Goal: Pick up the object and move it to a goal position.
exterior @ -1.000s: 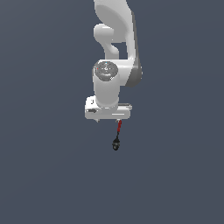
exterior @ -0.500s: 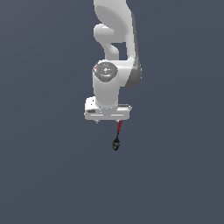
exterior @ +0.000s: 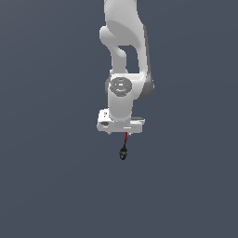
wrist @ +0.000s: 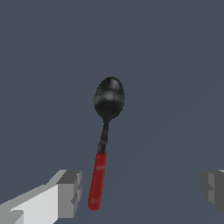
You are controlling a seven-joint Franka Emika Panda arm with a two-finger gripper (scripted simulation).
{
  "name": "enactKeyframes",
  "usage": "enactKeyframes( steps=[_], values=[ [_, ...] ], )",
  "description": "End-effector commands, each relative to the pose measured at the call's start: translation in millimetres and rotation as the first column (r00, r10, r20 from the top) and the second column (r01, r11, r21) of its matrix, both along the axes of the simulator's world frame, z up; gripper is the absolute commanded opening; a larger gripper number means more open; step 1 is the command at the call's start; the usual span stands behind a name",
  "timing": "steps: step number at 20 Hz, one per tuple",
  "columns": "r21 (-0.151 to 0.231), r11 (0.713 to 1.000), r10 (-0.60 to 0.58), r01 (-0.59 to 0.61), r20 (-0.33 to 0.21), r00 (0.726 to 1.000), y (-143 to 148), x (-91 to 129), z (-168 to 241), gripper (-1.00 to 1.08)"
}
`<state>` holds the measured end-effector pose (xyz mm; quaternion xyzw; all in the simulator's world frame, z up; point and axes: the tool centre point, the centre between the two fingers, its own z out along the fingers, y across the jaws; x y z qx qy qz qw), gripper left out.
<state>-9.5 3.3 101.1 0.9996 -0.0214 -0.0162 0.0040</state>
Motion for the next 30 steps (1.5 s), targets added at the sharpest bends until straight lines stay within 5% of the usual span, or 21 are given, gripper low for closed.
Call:
enactKeyframes(
  steps=[1,30],
  values=[
    [0.002,1.0,-0.023,0.023,0.011,1.0,9.2,0.0,-13.7,1.0],
    [0.007,0.998,-0.069,0.069,0.032,0.997,27.0,-1.7,-90.5,1.0]
  ],
)
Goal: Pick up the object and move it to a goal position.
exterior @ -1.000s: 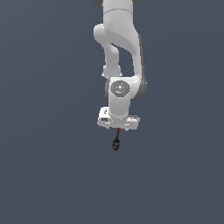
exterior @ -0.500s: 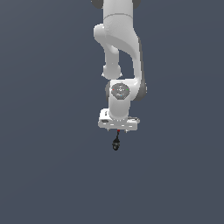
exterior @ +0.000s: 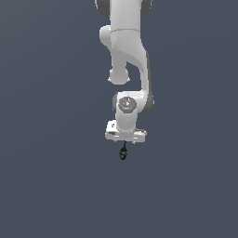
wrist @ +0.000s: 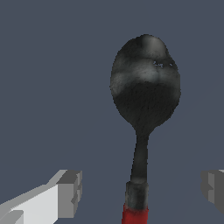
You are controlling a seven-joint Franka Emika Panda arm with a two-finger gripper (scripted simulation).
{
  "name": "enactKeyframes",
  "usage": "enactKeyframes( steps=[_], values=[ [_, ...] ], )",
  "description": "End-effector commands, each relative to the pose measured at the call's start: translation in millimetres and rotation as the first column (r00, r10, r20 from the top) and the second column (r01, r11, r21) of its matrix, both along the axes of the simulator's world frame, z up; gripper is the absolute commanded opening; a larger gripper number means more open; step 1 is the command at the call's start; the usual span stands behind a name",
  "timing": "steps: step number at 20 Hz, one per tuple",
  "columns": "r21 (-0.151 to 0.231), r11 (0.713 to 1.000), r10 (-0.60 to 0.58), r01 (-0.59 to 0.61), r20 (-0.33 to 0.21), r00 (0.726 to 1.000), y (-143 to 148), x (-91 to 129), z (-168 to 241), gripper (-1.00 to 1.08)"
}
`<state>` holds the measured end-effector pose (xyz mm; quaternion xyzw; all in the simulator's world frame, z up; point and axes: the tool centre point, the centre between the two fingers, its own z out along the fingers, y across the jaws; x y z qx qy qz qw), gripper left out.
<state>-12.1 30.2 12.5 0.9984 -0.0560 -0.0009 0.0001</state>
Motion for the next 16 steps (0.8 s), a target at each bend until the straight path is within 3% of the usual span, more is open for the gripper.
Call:
enactKeyframes(
  steps=[1,2,16],
  values=[
    [0.0,1.0,0.0,0.0,0.002,1.0,0.1,0.9,-2.1,1.0],
    [0.0,1.0,0.0,0.0,0.002,1.0,0.1,0.9,-2.1,-1.0],
    [0.0,1.0,0.0,0.0,0.002,1.0,-0.9,1.3,2.9,-1.0]
  ],
)
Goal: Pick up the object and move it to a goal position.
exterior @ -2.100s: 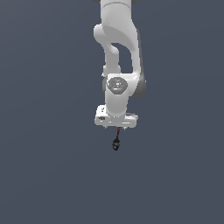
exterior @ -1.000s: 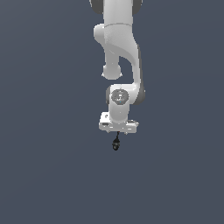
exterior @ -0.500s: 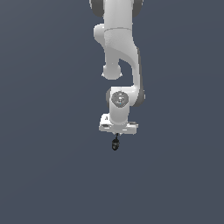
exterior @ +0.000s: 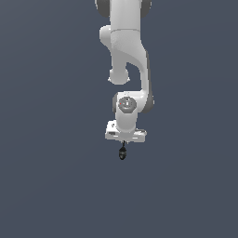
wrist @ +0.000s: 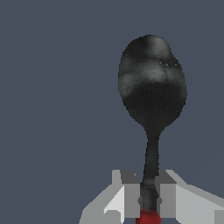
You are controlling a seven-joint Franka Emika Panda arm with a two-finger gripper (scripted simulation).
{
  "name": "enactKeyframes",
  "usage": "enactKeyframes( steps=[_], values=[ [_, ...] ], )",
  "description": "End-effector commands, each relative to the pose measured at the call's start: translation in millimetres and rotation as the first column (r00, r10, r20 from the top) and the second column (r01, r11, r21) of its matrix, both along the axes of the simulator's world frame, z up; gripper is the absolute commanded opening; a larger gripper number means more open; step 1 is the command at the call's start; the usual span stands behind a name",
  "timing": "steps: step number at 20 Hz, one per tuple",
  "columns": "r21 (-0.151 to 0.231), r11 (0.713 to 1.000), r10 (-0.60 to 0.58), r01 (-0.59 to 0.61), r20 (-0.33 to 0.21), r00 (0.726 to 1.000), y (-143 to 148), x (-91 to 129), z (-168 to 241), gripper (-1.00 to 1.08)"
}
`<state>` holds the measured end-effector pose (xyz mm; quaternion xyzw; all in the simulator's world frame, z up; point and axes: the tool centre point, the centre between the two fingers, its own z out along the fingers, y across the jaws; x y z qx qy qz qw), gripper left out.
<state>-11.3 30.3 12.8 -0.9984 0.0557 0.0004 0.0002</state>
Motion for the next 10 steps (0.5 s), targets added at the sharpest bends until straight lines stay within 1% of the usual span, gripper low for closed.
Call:
enactKeyframes(
  steps=[1,5,10],
  values=[
    [0.0,1.0,0.0,0.0,0.001,1.0,-1.7,0.6,5.1,-1.0],
    [0.0,1.0,0.0,0.0,0.001,1.0,-6.9,1.5,21.3,-1.0],
    [0.0,1.0,0.0,0.0,0.001,1.0,-17.8,3.5,55.7,-1.0]
  ],
)
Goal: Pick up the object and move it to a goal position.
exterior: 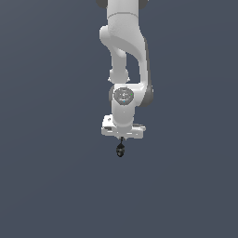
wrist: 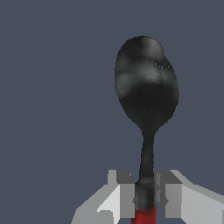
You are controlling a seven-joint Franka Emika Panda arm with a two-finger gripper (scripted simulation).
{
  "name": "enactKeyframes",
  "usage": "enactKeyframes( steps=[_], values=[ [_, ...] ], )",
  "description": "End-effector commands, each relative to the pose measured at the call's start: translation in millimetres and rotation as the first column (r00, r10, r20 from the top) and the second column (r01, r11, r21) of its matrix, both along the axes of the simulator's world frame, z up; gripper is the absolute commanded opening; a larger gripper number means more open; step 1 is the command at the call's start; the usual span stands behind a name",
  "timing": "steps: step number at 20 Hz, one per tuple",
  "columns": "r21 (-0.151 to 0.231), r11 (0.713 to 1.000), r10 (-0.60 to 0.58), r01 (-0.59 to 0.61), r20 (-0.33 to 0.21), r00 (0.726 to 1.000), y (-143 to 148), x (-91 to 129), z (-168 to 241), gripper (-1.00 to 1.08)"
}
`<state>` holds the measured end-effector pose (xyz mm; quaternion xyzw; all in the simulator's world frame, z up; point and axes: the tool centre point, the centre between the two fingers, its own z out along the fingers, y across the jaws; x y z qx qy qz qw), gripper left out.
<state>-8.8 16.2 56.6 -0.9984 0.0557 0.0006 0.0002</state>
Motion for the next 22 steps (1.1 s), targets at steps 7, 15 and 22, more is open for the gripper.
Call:
enactKeyframes(
  steps=[7,15,22],
  values=[
    [0.0,1.0,-0.001,0.001,0.001,1.0,-26.2,5.2,82.5,-1.0],
    [0.0,1.0,-0.001,0.001,0.001,1.0,-55.1,11.5,174.8,-1.0],
    [0.001,1.0,-0.001,0.001,0.001,1.0,-79.1,17.6,250.0,-1.0]
  ],
)
